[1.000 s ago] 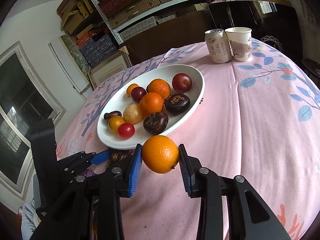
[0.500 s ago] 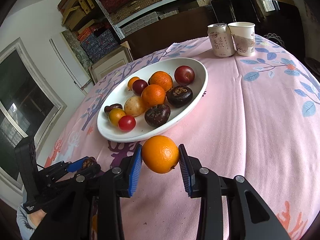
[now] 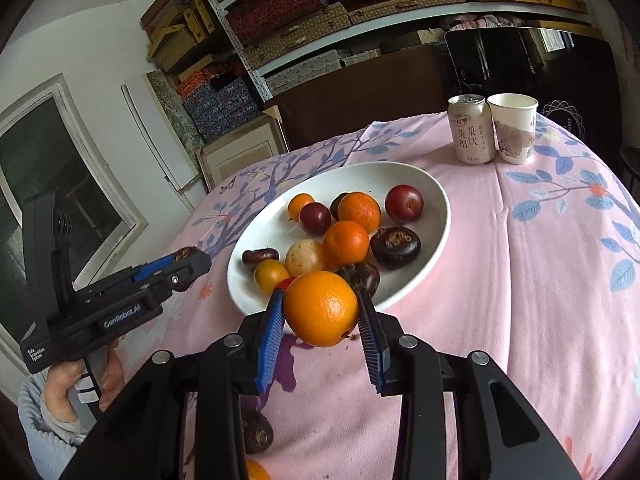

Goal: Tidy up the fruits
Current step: 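Grasp a dark purple fruit with the left tool while the right tool holds the tangerine, then lower both fruits onto the white plate and open both tools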

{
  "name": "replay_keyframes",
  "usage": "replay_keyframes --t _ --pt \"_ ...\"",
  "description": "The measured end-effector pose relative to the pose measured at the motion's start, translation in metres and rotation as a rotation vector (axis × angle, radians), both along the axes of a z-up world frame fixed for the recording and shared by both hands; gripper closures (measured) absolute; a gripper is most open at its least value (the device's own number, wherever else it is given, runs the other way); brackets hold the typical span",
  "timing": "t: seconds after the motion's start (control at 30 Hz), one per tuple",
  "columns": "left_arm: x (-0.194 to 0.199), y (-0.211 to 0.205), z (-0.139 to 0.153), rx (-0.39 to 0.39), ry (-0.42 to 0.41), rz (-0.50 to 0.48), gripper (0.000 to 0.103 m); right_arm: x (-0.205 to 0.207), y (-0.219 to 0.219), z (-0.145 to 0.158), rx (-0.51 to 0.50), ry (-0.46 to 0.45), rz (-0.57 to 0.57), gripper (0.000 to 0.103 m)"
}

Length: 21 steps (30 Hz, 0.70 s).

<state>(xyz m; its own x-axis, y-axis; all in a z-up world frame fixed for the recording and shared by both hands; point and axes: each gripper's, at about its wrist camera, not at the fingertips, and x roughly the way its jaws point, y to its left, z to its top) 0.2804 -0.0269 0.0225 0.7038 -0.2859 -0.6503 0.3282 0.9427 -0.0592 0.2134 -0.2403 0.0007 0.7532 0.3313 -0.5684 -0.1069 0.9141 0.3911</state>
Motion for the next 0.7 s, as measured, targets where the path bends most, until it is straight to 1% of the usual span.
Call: replay_keyframes --t 0.13,0.2,0.23,0.27,0.3,0.33,0.4,0.5,0.53,0.6,0.67,0.7 --pt "0.042 -0.006 -0.007 0.0 0.012 0.037 0.062 0.03 0.016 0.001 -0.012 0.002 0.024 0.067" --pt "0.061 -0.006 -0.015 -0.022 0.036 0.054 0.061 0.042 0.023 -0.002 -0.019 0.007 0.036 0.066" --pt "0.068 -0.004 -0.019 -0.047 0.041 0.063 0.059 0.047 0.027 -0.005 -0.028 0.01 0.043 0.066" --pt "0.073 -0.002 -0.022 -0.072 0.046 0.073 0.046 0.05 0.028 -0.007 -0.041 0.01 0.038 0.062" --pt "0.076 0.0 -0.024 -0.094 0.053 0.078 0.03 0.051 0.027 -0.009 -0.053 0.002 0.025 0.056" --pt "0.077 0.002 -0.025 -0.113 0.053 0.074 0.026 0.05 0.024 -0.009 -0.059 -0.011 0.006 0.046" --pt "0.075 0.003 -0.023 -0.116 0.046 0.064 0.026 0.048 0.018 -0.009 -0.058 -0.019 -0.02 0.045" --pt "0.07 0.008 -0.015 -0.128 0.027 0.072 0.025 0.042 0.013 -0.01 -0.037 -0.009 -0.026 0.045" --pt "0.067 0.01 -0.013 -0.139 0.025 0.075 0.024 0.04 0.013 -0.012 -0.034 -0.001 -0.026 0.045" --pt "0.057 0.015 -0.01 -0.148 0.016 0.082 0.015 0.032 0.012 -0.015 -0.027 0.014 -0.022 0.045" --pt "0.041 0.022 -0.013 -0.133 -0.002 0.097 0.012 0.022 0.01 -0.018 -0.027 0.019 -0.027 0.04" --pt "0.033 0.026 -0.015 -0.12 -0.008 0.104 0.011 0.018 0.01 -0.019 -0.028 0.02 -0.03 0.039"
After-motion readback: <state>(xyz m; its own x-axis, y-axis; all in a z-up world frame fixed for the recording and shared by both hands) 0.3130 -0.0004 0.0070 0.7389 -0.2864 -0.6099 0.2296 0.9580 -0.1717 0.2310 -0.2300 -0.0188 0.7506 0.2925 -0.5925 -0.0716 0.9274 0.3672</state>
